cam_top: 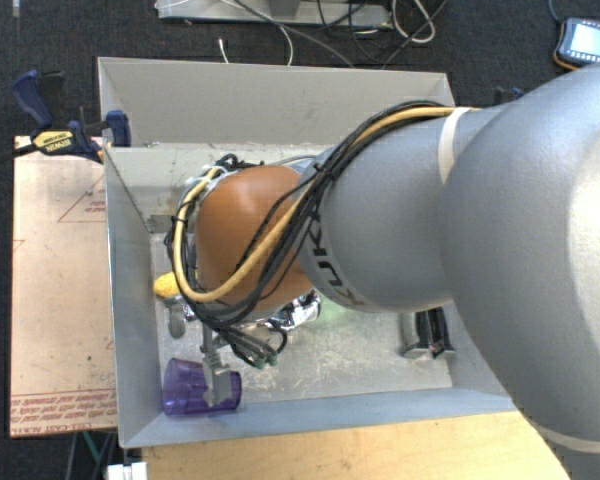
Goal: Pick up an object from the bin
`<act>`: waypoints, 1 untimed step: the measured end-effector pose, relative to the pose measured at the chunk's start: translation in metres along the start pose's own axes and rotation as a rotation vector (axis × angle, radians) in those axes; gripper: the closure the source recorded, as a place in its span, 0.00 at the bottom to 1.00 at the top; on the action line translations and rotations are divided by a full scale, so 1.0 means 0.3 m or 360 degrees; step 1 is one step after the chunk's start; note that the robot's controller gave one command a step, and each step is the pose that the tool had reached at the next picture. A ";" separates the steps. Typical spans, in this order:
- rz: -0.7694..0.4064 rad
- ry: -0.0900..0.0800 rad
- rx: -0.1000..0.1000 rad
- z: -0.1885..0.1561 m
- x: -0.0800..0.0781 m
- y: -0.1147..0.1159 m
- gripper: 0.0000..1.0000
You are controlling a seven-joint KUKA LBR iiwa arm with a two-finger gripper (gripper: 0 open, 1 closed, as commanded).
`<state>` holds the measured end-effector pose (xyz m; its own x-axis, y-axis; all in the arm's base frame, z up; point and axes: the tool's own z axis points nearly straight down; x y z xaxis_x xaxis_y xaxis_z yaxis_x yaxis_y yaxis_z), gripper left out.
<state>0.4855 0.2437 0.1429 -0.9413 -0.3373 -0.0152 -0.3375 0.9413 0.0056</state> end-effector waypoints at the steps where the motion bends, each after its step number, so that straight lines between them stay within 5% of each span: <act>1: -0.0264 0.0001 0.0003 0.216 -0.002 0.013 0.00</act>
Offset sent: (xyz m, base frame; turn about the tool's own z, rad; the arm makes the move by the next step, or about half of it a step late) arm -0.0075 0.0016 -0.0700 -0.2346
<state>0.4854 0.2481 0.0781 -0.8725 -0.4883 -0.0152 -0.4884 0.8726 0.0009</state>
